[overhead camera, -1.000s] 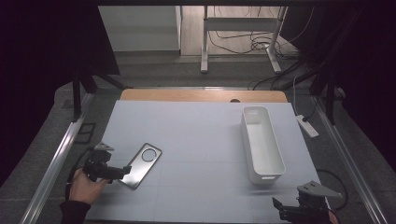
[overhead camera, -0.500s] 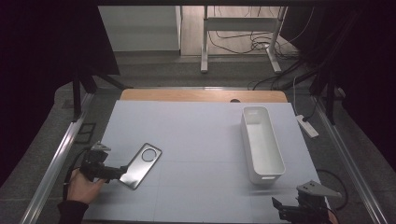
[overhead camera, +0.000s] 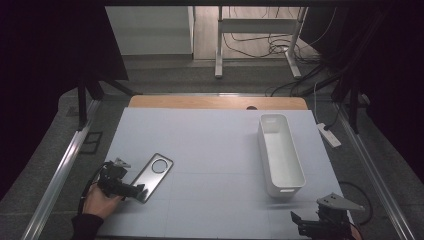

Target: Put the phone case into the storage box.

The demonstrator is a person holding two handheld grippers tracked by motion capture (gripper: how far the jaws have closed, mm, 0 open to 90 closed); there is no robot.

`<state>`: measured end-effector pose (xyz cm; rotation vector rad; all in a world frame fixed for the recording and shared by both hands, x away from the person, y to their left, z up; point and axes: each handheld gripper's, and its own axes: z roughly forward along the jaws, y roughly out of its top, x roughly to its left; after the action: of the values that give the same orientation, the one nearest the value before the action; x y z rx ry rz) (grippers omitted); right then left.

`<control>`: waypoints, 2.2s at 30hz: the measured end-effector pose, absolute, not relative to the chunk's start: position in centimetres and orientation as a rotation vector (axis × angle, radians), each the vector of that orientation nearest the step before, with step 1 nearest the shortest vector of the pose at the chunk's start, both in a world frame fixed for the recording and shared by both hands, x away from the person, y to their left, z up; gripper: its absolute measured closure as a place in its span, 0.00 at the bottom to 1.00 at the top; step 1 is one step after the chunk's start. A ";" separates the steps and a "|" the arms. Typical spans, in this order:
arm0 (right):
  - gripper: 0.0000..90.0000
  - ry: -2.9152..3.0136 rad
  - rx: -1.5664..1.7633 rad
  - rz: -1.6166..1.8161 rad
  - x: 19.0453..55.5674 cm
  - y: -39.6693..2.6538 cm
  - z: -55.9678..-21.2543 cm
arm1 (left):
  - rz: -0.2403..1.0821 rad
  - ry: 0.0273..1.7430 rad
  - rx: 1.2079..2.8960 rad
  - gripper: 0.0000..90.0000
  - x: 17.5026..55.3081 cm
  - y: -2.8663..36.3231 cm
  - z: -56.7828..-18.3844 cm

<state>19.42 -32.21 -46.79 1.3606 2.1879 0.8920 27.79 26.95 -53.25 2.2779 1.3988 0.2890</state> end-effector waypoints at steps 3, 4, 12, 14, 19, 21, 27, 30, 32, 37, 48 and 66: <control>0.02 2.187 1.361 0.894 19.4 -32.2 -46.8 | 0.274 1.393 2.293 0.00 27.9 26.9 -53.7; 0.02 2.187 1.361 0.894 19.4 -32.2 -46.8 | 0.264 1.390 2.286 0.00 28.0 26.9 -53.8; 0.02 2.190 1.360 0.890 19.4 -32.2 -46.8 | 0.262 1.400 2.281 0.00 28.0 26.9 -53.9; 0.02 2.190 1.357 0.893 19.4 -32.2 -46.8 | 0.256 1.399 2.289 0.00 28.0 26.9 -53.8; 0.02 2.192 1.358 0.891 19.4 -32.2 -46.8 | 0.252 1.435 2.270 0.14 28.1 27.5 -53.2; 0.02 2.192 1.357 0.891 19.4 -32.2 -46.8 | 0.256 1.458 2.253 0.24 28.1 27.9 -53.0; 0.02 2.192 1.360 0.891 19.4 -32.2 -46.8 | 0.241 1.482 2.240 0.54 28.3 28.5 -52.5; 0.02 2.193 1.358 0.889 19.5 -32.2 -46.8 | 0.204 1.476 2.259 0.65 28.6 28.4 -52.3; 0.02 2.193 1.358 0.888 19.4 -32.2 -46.8 | 0.176 1.465 2.262 0.68 28.6 28.3 -52.3; 0.03 2.193 1.355 0.888 19.4 -32.1 -46.8 | 0.114 1.443 2.255 0.93 28.7 27.9 -52.2; 0.03 2.191 1.353 0.887 19.4 -32.1 -46.8 | 0.118 1.471 2.227 0.99 28.5 28.0 -52.2; 0.02 2.194 1.337 0.909 19.2 -32.2 -46.7 | 0.233 1.345 2.093 0.99 26.7 27.3 -50.8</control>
<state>19.24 -32.18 -46.69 1.3369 2.1939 0.9093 26.68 27.26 -50.76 2.0926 1.3452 0.2329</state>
